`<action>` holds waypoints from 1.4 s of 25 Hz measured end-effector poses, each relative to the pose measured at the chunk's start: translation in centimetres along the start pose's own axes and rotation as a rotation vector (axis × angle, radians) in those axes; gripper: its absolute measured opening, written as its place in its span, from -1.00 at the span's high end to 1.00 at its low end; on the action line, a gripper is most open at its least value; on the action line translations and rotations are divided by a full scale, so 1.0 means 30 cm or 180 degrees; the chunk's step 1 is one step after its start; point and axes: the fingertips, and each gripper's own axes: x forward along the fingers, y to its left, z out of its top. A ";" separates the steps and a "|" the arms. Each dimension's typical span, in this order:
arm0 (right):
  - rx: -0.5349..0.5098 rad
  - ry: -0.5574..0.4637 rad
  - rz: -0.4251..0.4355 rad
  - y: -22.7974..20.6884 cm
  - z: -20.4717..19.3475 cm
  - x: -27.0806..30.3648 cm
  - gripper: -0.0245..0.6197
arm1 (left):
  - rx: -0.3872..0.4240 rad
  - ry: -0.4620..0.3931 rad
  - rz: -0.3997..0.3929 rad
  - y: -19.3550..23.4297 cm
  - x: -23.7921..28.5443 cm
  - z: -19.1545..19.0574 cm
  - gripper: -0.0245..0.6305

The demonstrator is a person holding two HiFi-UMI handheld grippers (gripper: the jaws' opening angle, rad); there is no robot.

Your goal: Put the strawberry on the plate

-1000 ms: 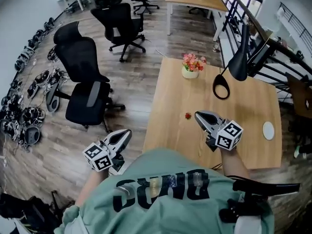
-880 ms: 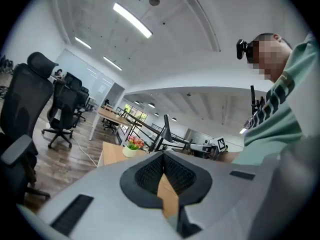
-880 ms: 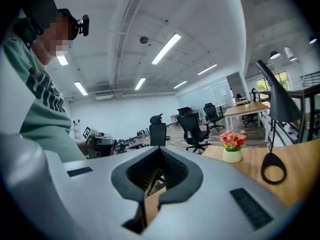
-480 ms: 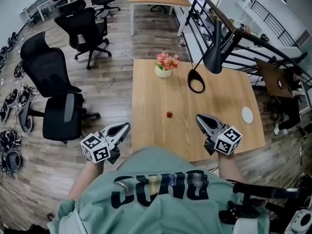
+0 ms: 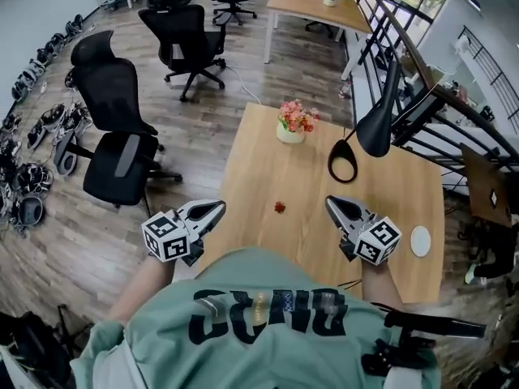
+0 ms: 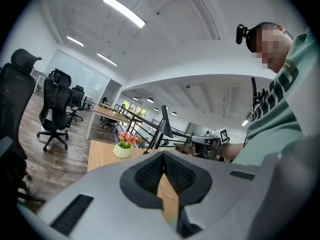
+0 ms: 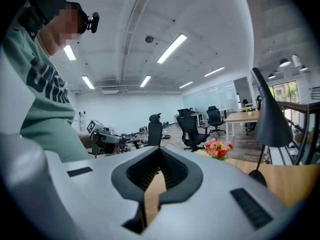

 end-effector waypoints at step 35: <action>0.0417 0.0074 -0.0089 -0.056 -0.268 -0.184 0.90 | 0.0612 0.2004 -0.0179 0.091 0.643 -0.547 0.20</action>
